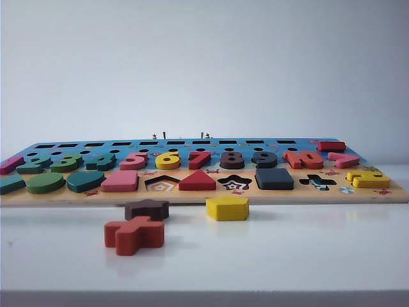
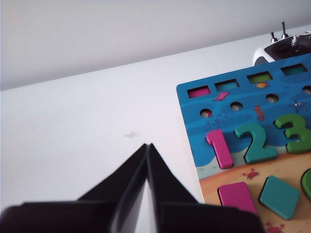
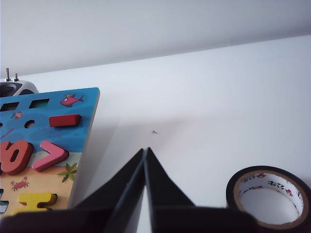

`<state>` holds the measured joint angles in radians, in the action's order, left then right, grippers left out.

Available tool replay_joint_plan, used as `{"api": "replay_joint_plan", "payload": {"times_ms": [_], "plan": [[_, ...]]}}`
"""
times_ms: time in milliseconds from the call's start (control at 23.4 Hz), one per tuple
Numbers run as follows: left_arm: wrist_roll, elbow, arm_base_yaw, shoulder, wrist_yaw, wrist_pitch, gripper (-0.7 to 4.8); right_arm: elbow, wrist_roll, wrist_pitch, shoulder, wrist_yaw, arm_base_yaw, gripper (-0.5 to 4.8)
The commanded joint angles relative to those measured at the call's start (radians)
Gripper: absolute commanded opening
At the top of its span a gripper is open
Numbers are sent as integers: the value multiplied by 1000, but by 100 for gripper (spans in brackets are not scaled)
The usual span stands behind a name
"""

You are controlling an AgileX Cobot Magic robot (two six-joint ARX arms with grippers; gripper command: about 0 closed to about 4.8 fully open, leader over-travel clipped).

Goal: Insert the cube into the slot.

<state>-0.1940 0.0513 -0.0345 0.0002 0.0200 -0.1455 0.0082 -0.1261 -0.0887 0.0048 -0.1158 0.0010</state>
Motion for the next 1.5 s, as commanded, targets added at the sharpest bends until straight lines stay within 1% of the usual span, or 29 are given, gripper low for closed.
{"api": "replay_joint_plan", "payload": {"times_ms": [43,171,1497], "plan": [[-12,-20,2,1,-3,21,20,0,7,27,-2,-4,-2,-8],[-26,-35,2,0,-2,21,20,0,7,27,-2,-4,-2,-8],[-15,-42,2,0,13,14,20,0,3,20,-2,-1,-2,-4]]}}
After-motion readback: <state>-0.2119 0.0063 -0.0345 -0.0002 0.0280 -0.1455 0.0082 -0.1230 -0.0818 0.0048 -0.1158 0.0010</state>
